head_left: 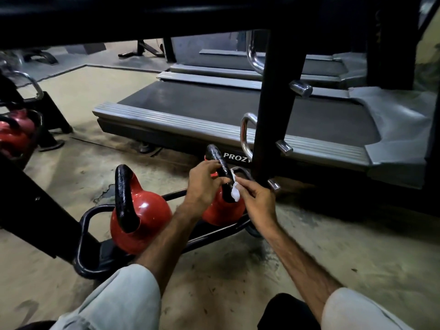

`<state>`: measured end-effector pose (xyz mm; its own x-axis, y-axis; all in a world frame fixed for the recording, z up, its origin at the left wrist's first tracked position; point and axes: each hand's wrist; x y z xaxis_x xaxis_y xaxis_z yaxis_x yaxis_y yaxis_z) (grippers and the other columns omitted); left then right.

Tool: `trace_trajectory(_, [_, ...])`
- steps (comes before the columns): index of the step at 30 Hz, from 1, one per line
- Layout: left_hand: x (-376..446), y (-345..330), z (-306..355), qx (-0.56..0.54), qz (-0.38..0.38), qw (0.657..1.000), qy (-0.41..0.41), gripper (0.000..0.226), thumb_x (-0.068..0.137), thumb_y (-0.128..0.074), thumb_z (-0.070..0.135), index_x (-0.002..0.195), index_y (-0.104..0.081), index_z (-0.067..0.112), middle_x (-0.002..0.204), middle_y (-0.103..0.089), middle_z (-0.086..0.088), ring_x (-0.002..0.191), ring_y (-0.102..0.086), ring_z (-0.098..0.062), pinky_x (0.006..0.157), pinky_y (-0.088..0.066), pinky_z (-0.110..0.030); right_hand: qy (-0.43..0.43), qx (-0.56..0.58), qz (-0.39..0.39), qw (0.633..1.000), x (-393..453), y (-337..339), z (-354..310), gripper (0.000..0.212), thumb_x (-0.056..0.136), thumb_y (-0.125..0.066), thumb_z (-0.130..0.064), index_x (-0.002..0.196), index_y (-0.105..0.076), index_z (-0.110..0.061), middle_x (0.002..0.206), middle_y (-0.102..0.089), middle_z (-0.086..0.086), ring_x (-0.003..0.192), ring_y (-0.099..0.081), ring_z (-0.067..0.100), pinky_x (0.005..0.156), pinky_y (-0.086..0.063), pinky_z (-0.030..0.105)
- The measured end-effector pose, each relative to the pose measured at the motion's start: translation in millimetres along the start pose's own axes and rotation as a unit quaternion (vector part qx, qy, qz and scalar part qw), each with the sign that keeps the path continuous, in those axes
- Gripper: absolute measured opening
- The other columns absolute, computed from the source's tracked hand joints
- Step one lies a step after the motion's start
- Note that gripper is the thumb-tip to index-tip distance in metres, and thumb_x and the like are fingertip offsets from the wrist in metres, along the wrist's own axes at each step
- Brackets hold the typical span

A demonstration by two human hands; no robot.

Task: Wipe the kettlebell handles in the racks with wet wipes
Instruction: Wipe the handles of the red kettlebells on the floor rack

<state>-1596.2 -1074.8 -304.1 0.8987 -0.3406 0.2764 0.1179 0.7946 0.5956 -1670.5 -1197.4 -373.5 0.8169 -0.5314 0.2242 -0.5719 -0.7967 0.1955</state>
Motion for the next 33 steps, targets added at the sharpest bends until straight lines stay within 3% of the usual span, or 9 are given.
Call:
trace_trajectory(4, [0.1, -1.6, -4.8, -0.002, 0.001, 1.0, -0.003, 0.046, 0.065, -0.082, 0.008, 0.109, -0.07, 0.004, 0.117, -0.065, -0.007, 0.111, -0.06, -0.016, 0.092, -0.034, -0.007, -0.016, 0.017, -0.01, 1.0, 40.3, -15.0, -21.7, 0.018, 0.089, -0.067, -0.018, 0.103, -0.077, -0.023, 0.102, -0.075, -0.009, 0.097, -0.066, -0.003, 0.09, -0.049, 0.017])
trace_trajectory(8, [3.3, -1.7, -6.6, -0.058, -0.006, 0.998, 0.021, 0.049, 0.061, -0.084, 0.005, 0.108, -0.069, 0.005, 0.113, -0.063, -0.007, 0.1, -0.064, -0.021, 0.094, -0.051, -0.03, -0.058, 0.042, -0.057, 0.996, 72.3, -22.0, -24.0, 0.018, 0.088, -0.069, -0.014, 0.104, -0.077, -0.018, 0.101, -0.075, -0.007, 0.097, -0.069, 0.004, 0.094, -0.052, 0.029])
trace_trajectory(12, [8.3, 3.5, -9.3, -0.083, -0.024, 0.995, 0.049, 0.047, 0.059, -0.087, 0.009, 0.103, -0.07, 0.01, 0.105, -0.062, 0.001, 0.091, -0.065, -0.016, 0.08, -0.054, -0.024, -0.124, 0.062, -0.041, 0.989, 44.5, -13.9, -6.2, 0.016, 0.088, -0.069, -0.011, 0.102, -0.077, -0.014, 0.1, -0.076, 0.002, 0.096, -0.07, 0.016, 0.096, -0.053, 0.042])
trace_trajectory(14, [8.2, 6.1, -8.9, -0.077, -0.031, 0.994, 0.065, 0.047, 0.059, -0.087, 0.013, 0.103, -0.07, 0.013, 0.102, -0.061, 0.005, 0.087, -0.065, -0.011, 0.075, -0.052, -0.018, -0.123, 0.06, -0.027, 0.99, 54.4, -16.8, -21.4, 0.016, 0.085, -0.072, -0.01, 0.099, -0.078, -0.013, 0.098, -0.076, 0.003, 0.092, -0.069, 0.011, 0.093, -0.054, 0.035])
trace_trajectory(17, [14.9, 9.6, -7.0, -0.074, -0.046, 0.992, 0.088, 0.049, 0.056, -0.089, 0.016, 0.101, -0.071, 0.013, 0.102, -0.064, 0.003, 0.085, -0.066, -0.01, 0.08, -0.056, -0.027, -0.059, -0.022, -0.044, 0.997, 90.5, -26.4, -53.4, 0.016, 0.081, -0.075, -0.009, 0.097, -0.078, -0.011, 0.097, -0.075, -0.003, 0.079, -0.063, -0.014, 0.081, -0.046, 0.006])
trace_trajectory(19, [18.7, 9.3, -6.8, -0.062, -0.04, 0.992, 0.099, 0.047, 0.055, -0.09, 0.017, 0.098, -0.072, 0.014, 0.101, -0.066, 0.001, 0.084, -0.067, -0.011, 0.081, -0.056, -0.029, -0.013, -0.07, -0.068, 0.995, 102.7, -31.2, -58.7, 0.015, 0.081, -0.075, -0.009, 0.096, -0.079, -0.009, 0.093, -0.075, -0.004, 0.076, -0.059, -0.018, 0.073, -0.04, -0.002])
trace_trajectory(23, [16.7, 4.1, -9.0, -0.058, -0.022, 0.994, 0.09, 0.043, 0.055, -0.089, 0.017, 0.094, -0.072, 0.016, 0.098, -0.067, 0.001, 0.084, -0.067, -0.011, 0.081, -0.056, -0.031, 0.039, -0.1, -0.069, 0.992, 82.2, -15.2, -33.0, 0.013, 0.082, -0.075, -0.014, 0.094, -0.079, -0.019, 0.086, -0.069, -0.015, 0.083, -0.062, -0.012, 0.075, -0.042, 0.004])
trace_trajectory(28, [17.1, 3.7, -9.1, -0.067, -0.009, 0.993, 0.097, 0.041, 0.055, -0.089, 0.015, 0.093, -0.072, 0.016, 0.097, -0.067, 0.002, 0.08, -0.067, -0.011, 0.078, -0.055, -0.027, 0.117, -0.149, -0.127, 0.974, 101.9, -14.9, -35.4, 0.014, 0.08, -0.076, -0.016, 0.092, -0.079, -0.022, 0.087, -0.07, -0.003, 0.085, -0.064, 0.005, 0.078, -0.047, 0.02])
trace_trajectory(33, [9.9, 1.5, -5.5, -0.067, -0.003, 0.994, 0.088, 0.043, 0.061, -0.086, 0.011, 0.101, -0.071, 0.012, 0.103, -0.067, -0.001, 0.084, -0.067, -0.012, 0.078, -0.054, -0.023, 0.136, -0.188, -0.172, 0.957, 134.7, -34.3, -59.4, 0.013, 0.085, -0.071, -0.013, 0.095, -0.079, -0.014, 0.083, -0.063, -0.016, 0.079, -0.057, -0.017, 0.075, -0.038, 0.003])
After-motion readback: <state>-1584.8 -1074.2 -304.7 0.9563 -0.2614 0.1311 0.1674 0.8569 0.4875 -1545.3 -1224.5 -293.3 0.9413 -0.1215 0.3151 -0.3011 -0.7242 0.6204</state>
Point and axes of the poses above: each hand's wrist, its own x-axis towards the middle knuckle, its own y-axis out of the back of the hand, z = x × y
